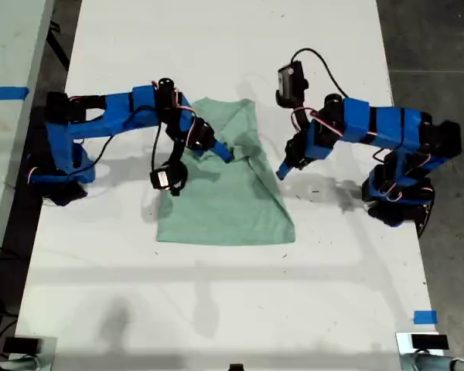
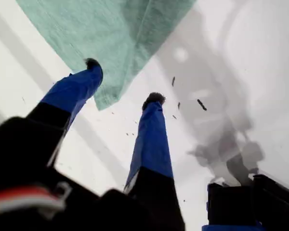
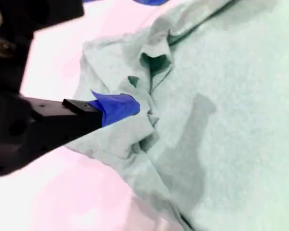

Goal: Fold tshirt

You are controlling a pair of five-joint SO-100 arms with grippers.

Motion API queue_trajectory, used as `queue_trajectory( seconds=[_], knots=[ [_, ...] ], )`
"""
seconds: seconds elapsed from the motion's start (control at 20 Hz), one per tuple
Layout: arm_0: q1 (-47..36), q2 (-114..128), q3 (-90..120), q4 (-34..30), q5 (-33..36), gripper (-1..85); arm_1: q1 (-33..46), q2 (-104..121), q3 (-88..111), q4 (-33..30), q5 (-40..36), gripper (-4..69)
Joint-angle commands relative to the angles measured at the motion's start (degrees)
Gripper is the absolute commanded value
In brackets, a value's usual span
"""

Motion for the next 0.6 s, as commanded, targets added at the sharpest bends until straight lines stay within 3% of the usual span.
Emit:
queue_trajectory(
  seconds=[0.0, 0.35, 0.55],
  knots=[
    [5.98, 14.68, 10.20, -3.16, -6.68, 29.0, -3.96, 4.83, 1.76, -2.55, 2.64, 23.8],
    [15.21, 25.58, 28.74, -9.49, -18.02, 30.1, -13.45, 4.75, 11.95, -14.15, 10.55, 30.0],
    [16.61, 27.42, 33.31, -10.99, -19.60, 30.6, -16.88, 4.48, 21.27, -24.26, 13.97, 30.8]
  ],
)
